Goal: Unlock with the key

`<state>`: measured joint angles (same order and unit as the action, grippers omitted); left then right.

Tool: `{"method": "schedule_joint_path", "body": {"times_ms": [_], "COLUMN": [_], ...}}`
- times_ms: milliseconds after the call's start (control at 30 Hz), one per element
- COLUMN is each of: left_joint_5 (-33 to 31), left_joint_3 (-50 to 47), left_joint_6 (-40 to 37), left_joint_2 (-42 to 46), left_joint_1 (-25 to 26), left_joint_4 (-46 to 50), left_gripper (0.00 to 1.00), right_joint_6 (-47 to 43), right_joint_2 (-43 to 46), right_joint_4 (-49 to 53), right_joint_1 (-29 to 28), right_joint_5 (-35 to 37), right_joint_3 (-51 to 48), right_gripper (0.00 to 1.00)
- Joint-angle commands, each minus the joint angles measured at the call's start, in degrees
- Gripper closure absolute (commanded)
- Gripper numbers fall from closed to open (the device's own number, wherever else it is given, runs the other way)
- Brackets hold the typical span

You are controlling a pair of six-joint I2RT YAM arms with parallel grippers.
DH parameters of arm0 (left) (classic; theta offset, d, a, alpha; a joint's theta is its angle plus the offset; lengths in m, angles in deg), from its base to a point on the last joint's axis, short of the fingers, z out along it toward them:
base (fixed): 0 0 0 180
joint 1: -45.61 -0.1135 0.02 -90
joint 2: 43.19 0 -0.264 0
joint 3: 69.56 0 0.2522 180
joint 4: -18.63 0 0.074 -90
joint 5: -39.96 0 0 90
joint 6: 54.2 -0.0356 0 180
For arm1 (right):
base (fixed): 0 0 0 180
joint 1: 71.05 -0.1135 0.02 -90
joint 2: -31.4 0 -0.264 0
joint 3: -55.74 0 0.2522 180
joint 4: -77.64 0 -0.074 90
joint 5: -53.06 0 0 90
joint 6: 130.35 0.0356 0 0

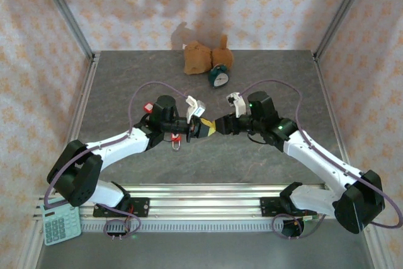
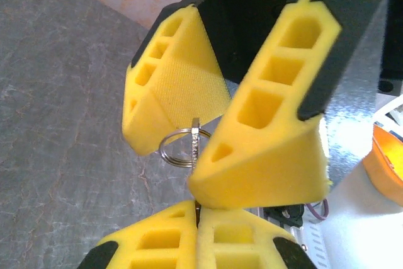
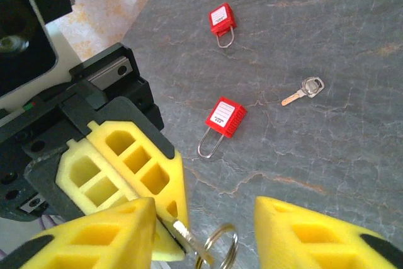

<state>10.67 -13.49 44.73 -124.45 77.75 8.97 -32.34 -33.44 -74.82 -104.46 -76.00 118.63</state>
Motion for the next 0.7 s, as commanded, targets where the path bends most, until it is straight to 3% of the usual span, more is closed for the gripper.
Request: {"method": "schedule_joint_path", "body": {"times_ms": [0,167,367,400,467,667], "left_joint_5": [1.61,1.44,-0.34,-1.12,-1.96,-9.38], "left_joint_3": [1.4,2.08,2.25,2.25,2.26,0.77], "left_joint_6": [-1.82,-3.22,-3.4,-3.52,-3.96,-8.43], "left_joint_2": [1.47,1.49,1.51,1.61,1.94,7.13], "left_joint_1": [-0.24,-0.24,-0.25,-0.24,-0.22,-0.32], "left_joint_4": [1.14,3.29,3.34,3.53,3.96,8.93], "left_gripper": [1.0,1.0,1.0,0.96,0.75,0.53], "right_joint_6": [0.05,0.71,1.62,1.82,2.16,3.67], "right_joint_2": [-0.08,-0.19,0.13,0.43,0.88,3.35], "right_joint_4": [-1.99,-2.05,-1.85,-1.84,-1.55,-1.39], "right_joint_1": [0.15,0.18,0.19,0.19,0.18,0.14], "right_joint_5": [-0.82,-1.87,-2.42,-1.81,-0.27,7.65], "right_joint_3": [1.59,1.72,1.52,1.35,1.17,0.19], "right_gripper": [0.65,0.81,0.89,0.9,0.9,0.91]}}
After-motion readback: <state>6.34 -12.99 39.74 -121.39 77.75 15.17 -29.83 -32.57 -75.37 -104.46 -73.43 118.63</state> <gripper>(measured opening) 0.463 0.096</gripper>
